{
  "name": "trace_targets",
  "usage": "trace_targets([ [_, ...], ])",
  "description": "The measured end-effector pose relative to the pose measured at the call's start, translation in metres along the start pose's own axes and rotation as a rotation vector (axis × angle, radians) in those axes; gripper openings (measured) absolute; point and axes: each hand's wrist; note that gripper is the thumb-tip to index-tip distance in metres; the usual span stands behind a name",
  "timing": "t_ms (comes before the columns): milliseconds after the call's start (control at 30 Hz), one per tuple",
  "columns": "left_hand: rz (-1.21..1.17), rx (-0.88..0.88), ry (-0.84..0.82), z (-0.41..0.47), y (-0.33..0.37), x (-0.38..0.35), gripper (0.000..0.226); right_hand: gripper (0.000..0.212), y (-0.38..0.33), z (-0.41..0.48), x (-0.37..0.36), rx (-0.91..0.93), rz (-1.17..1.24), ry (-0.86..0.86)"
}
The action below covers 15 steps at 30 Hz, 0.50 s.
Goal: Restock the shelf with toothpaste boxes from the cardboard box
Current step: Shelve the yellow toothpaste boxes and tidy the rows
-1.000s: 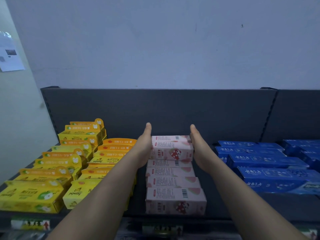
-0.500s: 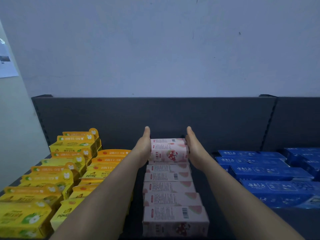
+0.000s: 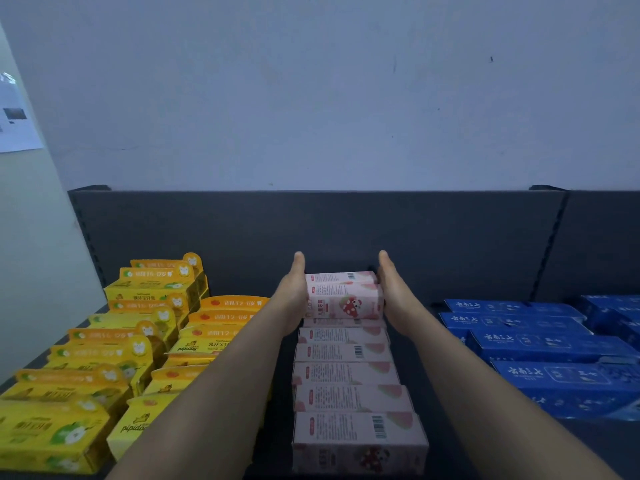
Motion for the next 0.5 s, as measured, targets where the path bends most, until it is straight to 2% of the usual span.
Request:
trace_targets([
  [100,0.002,-0.008,0.030,-0.003,-0.004,0.005,0.065,0.083,0.007,-0.002,0.005,-0.011,-0.068,0.006],
  [200,0.024,0.020,0.012,-0.008,-0.008,0.009,0.069,0.071,0.014,-0.011,0.012,-0.011,-0.056,0.031],
  [267,0.038,0.047,-0.020,-0.017,-0.012,0.011,0.067,0.066,0.020,-0.016,0.018,-0.043,-0.035,-0.001],
  [367,-0.013,0.084,-0.072,-0.026,-0.020,0.011,0.065,0.074,0.025,-0.030,0.018,-0.073,-0.026,-0.109],
  [500,-0.068,0.092,-0.060,-0.033,-0.022,0.013,0.063,0.076,0.027,-0.043,0.011,-0.075,-0.013,-0.157],
])
Point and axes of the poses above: each hand's wrist, its own z-axis towards the middle knuckle, its own x-axis out of the back of the hand, y = z × x, and after that the axes turned 12 degrees about y, right-handed
